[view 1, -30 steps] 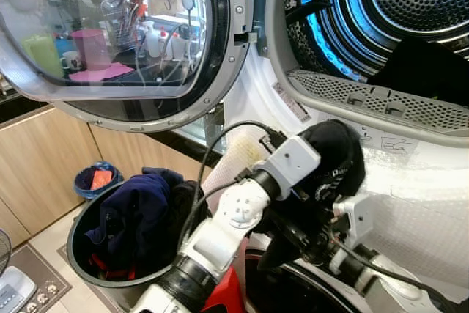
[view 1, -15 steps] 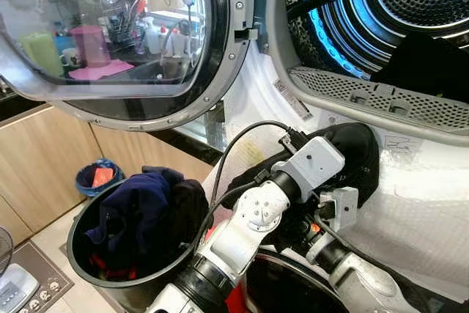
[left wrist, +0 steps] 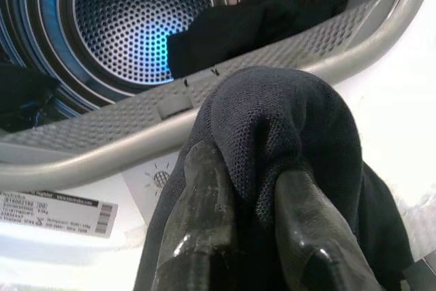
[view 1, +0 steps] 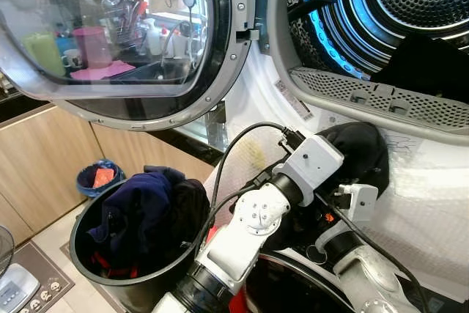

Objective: Clothes washing

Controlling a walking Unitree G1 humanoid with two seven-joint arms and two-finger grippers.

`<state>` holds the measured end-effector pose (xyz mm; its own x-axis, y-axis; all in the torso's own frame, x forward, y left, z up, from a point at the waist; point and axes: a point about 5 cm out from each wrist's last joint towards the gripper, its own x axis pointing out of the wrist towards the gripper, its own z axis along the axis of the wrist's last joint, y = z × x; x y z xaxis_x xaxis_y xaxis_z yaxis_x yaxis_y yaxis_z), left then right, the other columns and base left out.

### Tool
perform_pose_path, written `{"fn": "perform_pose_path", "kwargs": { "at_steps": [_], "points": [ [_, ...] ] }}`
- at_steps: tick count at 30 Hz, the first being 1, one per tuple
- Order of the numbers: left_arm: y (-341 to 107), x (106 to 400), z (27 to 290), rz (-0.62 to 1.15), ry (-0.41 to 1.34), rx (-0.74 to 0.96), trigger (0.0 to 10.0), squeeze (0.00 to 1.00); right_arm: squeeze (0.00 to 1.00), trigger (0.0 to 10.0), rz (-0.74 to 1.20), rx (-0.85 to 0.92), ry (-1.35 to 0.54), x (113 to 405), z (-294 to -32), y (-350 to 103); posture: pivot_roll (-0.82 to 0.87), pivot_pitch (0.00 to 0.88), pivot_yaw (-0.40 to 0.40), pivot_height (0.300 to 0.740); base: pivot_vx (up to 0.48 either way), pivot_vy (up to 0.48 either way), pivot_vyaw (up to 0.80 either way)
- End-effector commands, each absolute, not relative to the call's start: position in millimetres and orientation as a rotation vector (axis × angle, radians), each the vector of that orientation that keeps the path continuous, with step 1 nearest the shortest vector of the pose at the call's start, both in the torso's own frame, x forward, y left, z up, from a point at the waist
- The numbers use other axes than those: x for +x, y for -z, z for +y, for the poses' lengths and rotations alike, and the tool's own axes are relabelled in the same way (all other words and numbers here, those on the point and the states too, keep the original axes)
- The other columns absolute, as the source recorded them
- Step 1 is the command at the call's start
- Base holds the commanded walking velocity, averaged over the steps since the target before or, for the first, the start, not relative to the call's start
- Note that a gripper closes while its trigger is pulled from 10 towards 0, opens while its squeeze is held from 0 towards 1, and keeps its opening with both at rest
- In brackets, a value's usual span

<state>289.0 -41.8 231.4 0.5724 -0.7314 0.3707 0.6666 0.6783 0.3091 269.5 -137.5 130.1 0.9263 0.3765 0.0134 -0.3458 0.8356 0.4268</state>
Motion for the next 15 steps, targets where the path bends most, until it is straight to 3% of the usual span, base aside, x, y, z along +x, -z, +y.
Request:
{"fn": "perform_pose_path", "kwargs": {
  "at_steps": [1, 15],
  "points": [
    [-255.9, 272.9, -57.4, -0.577, 0.864, 0.015, 10.0, 0.0, 0.0, 0.0, 0.071, 0.447, -0.383, 270.5, -137.1, -128.8, 0.01, 0.0, 0.005, 0.74, 0.0, 0.0, 0.0],
    [-258.0, 265.8, -57.2, -0.561, 0.907, -0.048, 10.0, 0.0, 0.0, 0.0, 0.025, 0.482, -0.358, 274.9, -142.9, -128.5, 0.01, 0.0, 0.002, 0.74, 0.0, 0.0, 0.0]
  ]
}}
